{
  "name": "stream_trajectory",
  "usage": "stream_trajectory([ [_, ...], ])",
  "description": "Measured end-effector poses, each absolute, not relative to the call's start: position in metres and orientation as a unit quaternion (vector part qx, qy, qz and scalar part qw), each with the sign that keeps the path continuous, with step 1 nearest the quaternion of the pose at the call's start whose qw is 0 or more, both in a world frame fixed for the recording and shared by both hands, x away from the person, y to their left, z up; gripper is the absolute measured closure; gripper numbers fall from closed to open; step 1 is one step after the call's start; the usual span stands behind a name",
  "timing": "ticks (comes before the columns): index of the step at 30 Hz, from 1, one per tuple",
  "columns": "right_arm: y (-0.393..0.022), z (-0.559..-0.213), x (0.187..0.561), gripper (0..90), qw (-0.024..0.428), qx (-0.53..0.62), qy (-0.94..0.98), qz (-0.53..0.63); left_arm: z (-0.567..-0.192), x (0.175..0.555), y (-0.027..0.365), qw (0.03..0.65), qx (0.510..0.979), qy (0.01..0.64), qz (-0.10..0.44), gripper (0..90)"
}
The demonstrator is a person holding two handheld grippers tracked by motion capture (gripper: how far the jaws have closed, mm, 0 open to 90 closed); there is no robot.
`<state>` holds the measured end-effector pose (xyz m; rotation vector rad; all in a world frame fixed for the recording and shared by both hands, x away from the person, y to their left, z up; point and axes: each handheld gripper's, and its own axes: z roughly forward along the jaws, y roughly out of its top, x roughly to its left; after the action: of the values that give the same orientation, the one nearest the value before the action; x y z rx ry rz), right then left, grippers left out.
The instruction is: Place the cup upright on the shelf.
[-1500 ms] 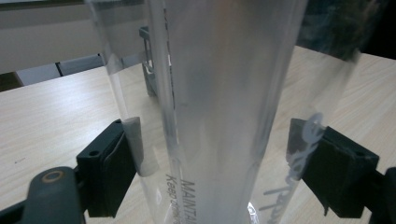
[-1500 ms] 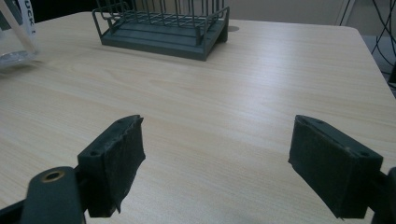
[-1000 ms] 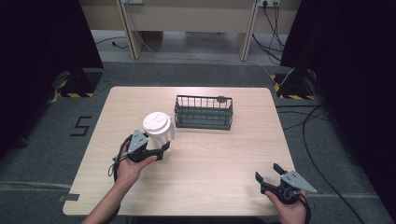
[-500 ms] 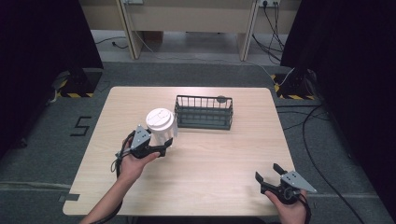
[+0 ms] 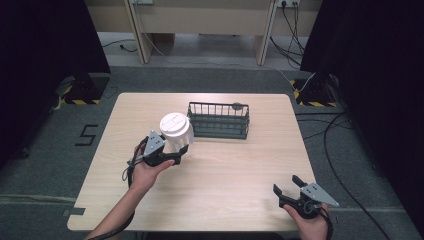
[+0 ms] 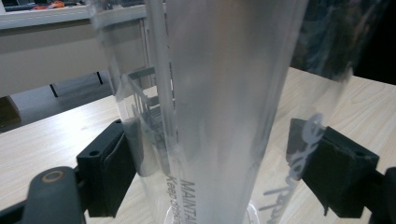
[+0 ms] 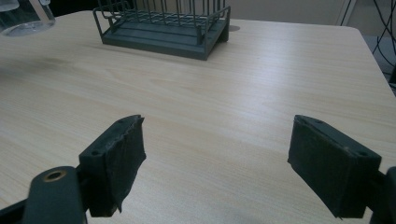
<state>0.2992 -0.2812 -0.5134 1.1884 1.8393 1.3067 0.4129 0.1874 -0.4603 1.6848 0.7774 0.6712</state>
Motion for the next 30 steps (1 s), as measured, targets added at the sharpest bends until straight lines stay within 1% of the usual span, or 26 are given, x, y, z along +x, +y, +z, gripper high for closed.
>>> stream_trajectory([
  [30,-0.283,-0.514,0.3,19.7,0.292,0.446,0.687,0.493,-0.442,0.431,0.172,0.559,0.709,0.321,0.287,17.7],
])
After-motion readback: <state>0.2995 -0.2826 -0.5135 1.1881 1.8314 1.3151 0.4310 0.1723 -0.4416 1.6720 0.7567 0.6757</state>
